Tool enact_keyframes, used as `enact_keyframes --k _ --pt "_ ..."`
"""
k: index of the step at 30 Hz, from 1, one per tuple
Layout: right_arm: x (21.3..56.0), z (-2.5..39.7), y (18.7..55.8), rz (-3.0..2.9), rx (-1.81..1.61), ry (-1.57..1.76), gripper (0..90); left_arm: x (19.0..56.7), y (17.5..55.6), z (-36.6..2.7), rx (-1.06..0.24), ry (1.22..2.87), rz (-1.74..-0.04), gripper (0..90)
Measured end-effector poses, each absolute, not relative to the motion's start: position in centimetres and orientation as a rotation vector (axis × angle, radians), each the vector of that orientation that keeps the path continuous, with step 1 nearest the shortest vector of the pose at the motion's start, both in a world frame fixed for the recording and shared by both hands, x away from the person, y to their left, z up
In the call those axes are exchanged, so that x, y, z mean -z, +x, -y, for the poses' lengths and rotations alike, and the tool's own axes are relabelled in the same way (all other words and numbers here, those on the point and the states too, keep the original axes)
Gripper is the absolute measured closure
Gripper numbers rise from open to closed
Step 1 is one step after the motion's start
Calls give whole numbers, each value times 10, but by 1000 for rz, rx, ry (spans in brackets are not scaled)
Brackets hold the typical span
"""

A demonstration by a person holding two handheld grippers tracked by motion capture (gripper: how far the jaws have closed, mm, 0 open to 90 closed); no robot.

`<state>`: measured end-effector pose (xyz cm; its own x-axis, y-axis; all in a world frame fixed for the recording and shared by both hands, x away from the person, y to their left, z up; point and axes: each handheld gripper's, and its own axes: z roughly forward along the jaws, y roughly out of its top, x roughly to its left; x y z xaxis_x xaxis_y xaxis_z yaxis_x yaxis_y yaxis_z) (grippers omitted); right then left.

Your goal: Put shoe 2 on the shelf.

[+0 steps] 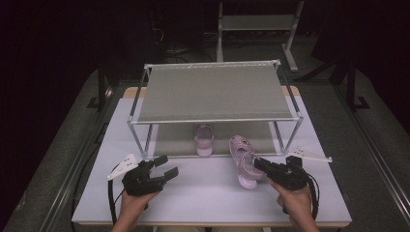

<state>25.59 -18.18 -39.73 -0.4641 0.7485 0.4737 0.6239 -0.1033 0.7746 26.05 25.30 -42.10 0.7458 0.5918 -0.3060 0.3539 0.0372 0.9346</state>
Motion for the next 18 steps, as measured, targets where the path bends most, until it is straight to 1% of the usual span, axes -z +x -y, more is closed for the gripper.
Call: enact_keyframes --k 18 --pt "406 163 269 -2010 -1602 1567 802 419 255 -254 -224 1573 -782 286"
